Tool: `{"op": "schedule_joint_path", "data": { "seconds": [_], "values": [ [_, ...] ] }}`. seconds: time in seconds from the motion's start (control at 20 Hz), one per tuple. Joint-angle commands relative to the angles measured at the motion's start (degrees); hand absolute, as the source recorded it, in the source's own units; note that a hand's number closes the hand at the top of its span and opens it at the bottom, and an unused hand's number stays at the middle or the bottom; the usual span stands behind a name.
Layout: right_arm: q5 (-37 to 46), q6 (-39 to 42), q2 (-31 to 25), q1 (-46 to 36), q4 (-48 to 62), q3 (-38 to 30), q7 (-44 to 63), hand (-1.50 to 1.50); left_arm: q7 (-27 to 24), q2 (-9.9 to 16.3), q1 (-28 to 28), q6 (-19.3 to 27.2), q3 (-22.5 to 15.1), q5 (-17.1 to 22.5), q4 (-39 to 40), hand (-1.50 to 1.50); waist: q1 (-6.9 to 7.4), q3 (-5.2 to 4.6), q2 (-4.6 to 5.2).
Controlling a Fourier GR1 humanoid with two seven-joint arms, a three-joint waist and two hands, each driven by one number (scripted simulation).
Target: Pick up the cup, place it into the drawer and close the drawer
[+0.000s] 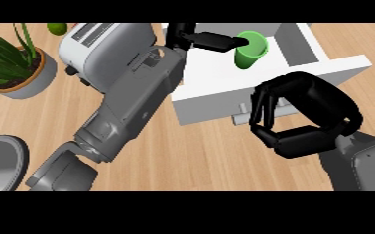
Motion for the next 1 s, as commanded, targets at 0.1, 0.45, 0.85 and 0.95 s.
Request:
{"op": "schedule_joint_path", "data": {
  "seconds": [0.1, 0.45, 0.85, 0.95],
  "values": [
    [7.2, 6.6, -6.7, 4.1, -1.0, 5.6, 2.8, -1.50, -4.4, 0.0, 0.3, 1.5, 0.9, 3.5, 1.5, -1.50, 3.04, 0.06, -0.70],
    [29.1, -0.3, -8.0, 4.3, 2.3, 9.0, -2.5, -1.50, -5.4, 0.0, 1.6, 1.9, 0.6, 6.6, 1.0, -1.50, 7.62, 0.11, -1.33],
    [44.2, -9.0, -4.3, 2.3, 27.0, 16.2, -13.1, -1.50, -6.4, 0.9, 5.3, -2.5, 3.0, 6.1, -2.2, -1.50, 12.48, 0.13, -1.58],
    [47.0, -11.5, -2.7, 0.0, 33.8, 17.2, -14.4, -1.50, -6.4, 1.7, 7.6, -3.1, 3.0, 6.3, -4.4, -1.50, 13.60, 0.13, -1.74]
  ]
}}
